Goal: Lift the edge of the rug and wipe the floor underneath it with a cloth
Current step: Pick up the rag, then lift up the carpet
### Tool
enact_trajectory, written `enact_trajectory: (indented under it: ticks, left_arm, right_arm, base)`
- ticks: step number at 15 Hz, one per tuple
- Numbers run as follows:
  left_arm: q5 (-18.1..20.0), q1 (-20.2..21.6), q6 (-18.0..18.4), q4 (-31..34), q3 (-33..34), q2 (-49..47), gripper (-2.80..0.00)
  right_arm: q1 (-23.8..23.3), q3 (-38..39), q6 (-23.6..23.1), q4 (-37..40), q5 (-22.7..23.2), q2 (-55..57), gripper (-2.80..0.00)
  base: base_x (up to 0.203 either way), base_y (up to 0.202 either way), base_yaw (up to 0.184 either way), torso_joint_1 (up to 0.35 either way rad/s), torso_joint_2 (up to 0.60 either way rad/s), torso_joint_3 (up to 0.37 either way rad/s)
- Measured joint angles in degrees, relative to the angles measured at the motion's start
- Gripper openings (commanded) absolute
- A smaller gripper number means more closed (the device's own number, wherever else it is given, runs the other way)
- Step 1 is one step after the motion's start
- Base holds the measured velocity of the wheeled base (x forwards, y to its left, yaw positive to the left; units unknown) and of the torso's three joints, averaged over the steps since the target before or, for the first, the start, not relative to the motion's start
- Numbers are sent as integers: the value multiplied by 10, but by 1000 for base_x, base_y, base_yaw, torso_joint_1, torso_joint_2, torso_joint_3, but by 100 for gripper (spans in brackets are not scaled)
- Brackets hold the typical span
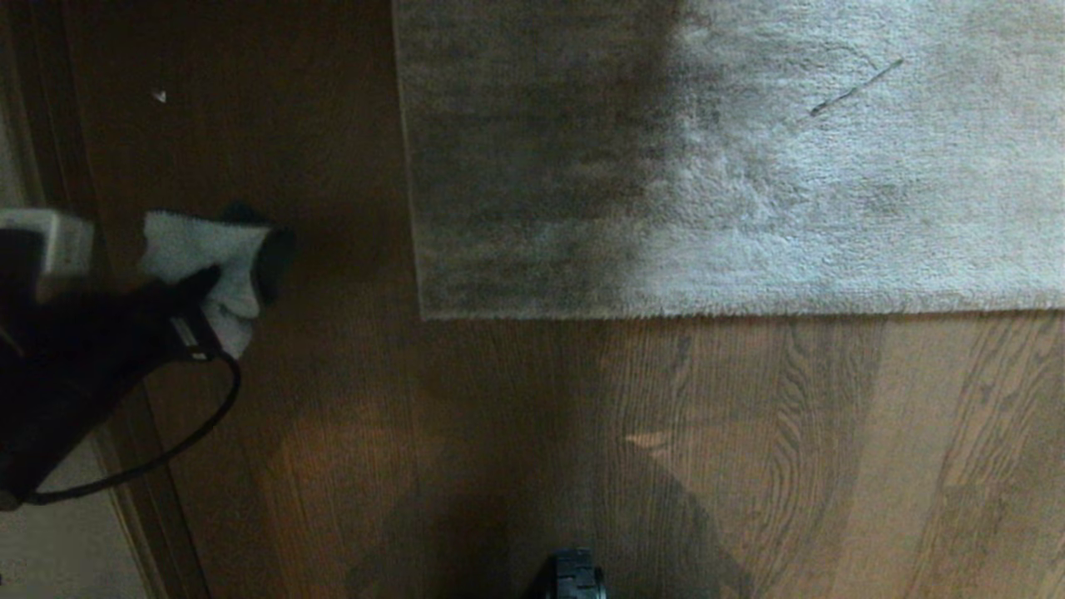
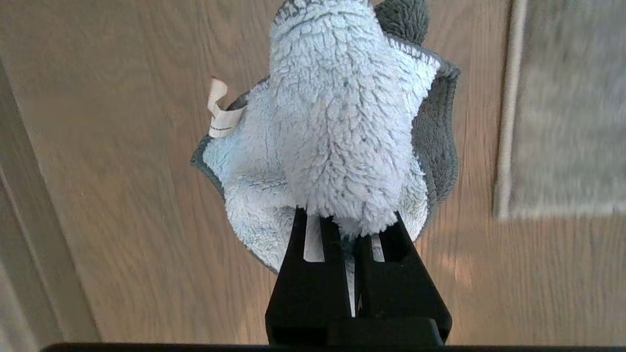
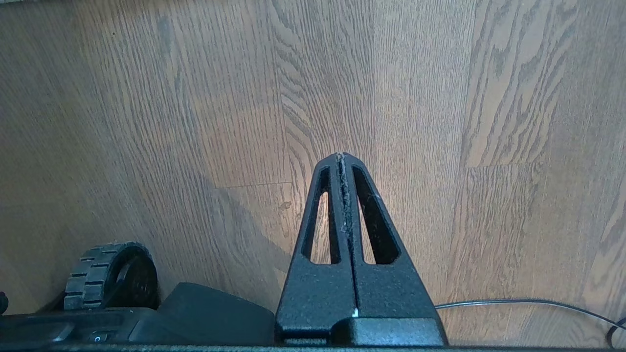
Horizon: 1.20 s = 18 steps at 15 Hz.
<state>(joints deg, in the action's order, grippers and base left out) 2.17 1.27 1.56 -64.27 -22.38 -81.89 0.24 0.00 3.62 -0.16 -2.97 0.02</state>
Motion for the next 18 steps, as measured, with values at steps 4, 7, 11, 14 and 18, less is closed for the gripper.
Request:
enact_trajectory:
  ticks: [4,7,11,14,18]
  left_arm:
    - [2,0,1,81,52,56,-280]
    - [2,-1,2,154,96,108,-280]
    - [2,-1,8,257,153,178,-280]
    - [1,-1,9,298,200,233,-280]
    - [1,-4,17,387,222,310,-280]
  right_arm:
    - [0,0,0,0,0,0,-280]
    - [0,0,0,0,0,0,-280]
    - [0,0,0,0,0,0,-280]
    - [0,0,0,0,0,0,-280]
    - [0,0,0,0,0,0,-280]
  base:
    - [0,0,0,0,0,0]
    - [0,0,0,0,0,0]
    - [0,0,0,0,0,0]
    - [0,0,0,0,0,0]
    - [0,0,0,0,0,0]
